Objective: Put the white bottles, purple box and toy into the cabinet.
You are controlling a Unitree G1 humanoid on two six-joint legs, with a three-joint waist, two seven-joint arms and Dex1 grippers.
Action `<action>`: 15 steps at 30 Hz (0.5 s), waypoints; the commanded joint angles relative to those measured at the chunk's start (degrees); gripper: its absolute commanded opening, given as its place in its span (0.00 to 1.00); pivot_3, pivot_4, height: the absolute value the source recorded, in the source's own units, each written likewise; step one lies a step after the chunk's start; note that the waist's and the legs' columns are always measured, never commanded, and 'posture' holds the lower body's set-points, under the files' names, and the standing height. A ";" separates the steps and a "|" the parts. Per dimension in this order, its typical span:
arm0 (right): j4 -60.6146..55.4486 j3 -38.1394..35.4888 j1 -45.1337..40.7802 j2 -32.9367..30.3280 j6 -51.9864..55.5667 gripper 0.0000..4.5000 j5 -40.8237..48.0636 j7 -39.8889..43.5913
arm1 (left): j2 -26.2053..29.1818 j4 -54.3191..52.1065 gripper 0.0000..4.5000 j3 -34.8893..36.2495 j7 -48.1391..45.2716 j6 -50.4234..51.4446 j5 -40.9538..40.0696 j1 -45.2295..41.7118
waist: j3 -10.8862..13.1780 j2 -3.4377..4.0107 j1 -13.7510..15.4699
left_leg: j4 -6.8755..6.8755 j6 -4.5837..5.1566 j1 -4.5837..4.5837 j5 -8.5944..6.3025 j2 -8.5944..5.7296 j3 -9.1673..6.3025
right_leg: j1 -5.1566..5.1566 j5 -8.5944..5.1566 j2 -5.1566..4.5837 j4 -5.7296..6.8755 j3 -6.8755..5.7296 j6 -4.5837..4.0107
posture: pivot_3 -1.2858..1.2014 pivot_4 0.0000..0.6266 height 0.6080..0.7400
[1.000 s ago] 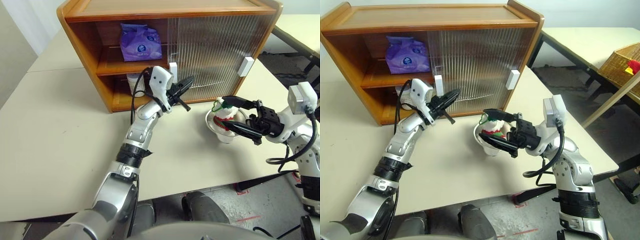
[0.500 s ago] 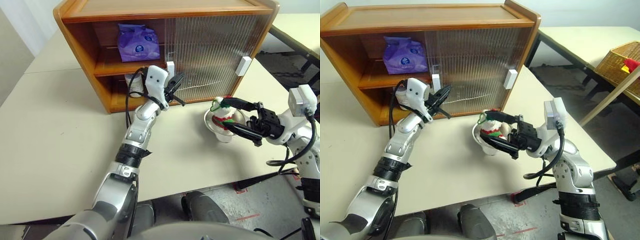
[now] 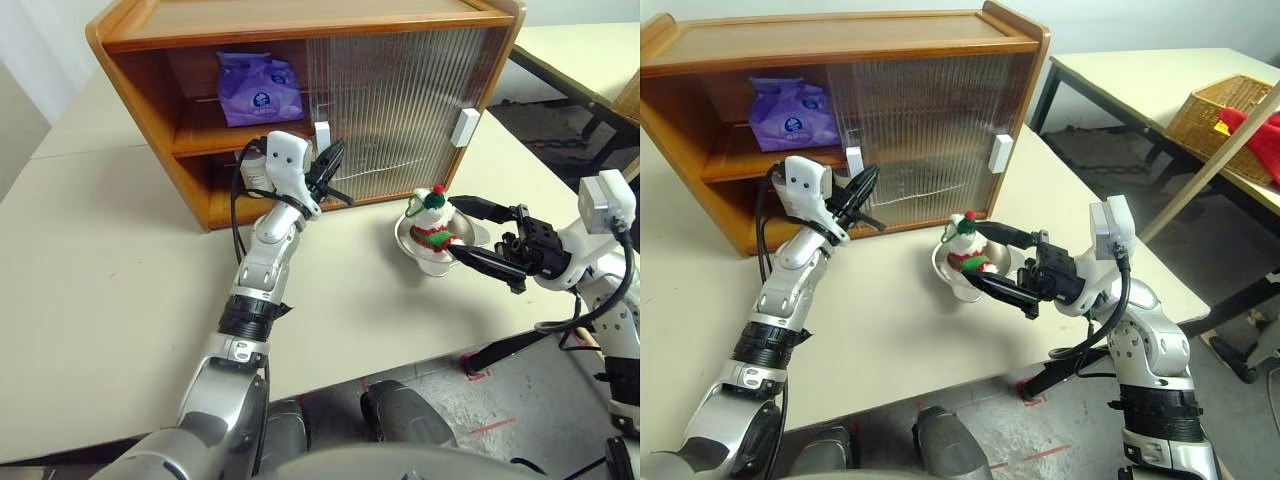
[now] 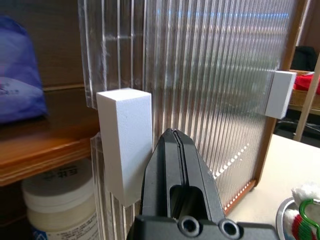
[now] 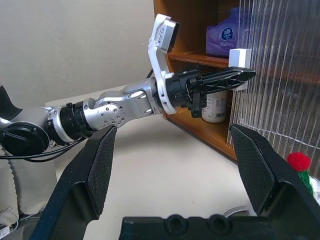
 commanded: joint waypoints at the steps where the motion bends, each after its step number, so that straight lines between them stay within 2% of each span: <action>1: -0.83 -0.53 0.24 -0.46 -0.49 1.00 -0.19 0.10 | 0.73 -2.35 0.01 3.69 3.72 1.43 -0.14 1.15 | 0.00 0.00 -0.29 | 0.02 0.01 0.00 0.01 0.00 0.00 | 0.00 0.02 0.00 0.00 0.00 -0.01 | 0.43 0.07 1.00; 6: -0.81 -0.34 0.35 -0.15 -0.64 1.00 -0.29 -0.02 | 0.80 -5.84 0.01 4.31 5.74 3.51 -0.48 3.30 | -0.01 0.01 -0.91 | 0.03 0.01 0.00 0.04 -0.02 0.01 | 0.00 0.04 0.00 0.00 0.00 -0.04 | 0.43 0.07 1.00; 15: -0.36 0.25 -0.71 0.00 -0.42 1.00 -0.27 -0.12 | 5.48 -9.49 0.01 8.08 7.44 4.84 -0.85 6.21 | -0.01 0.01 -1.13 | 0.02 0.02 0.03 0.06 -0.02 0.00 | -0.01 0.09 0.01 0.01 0.00 -0.13 | 0.44 0.08 1.00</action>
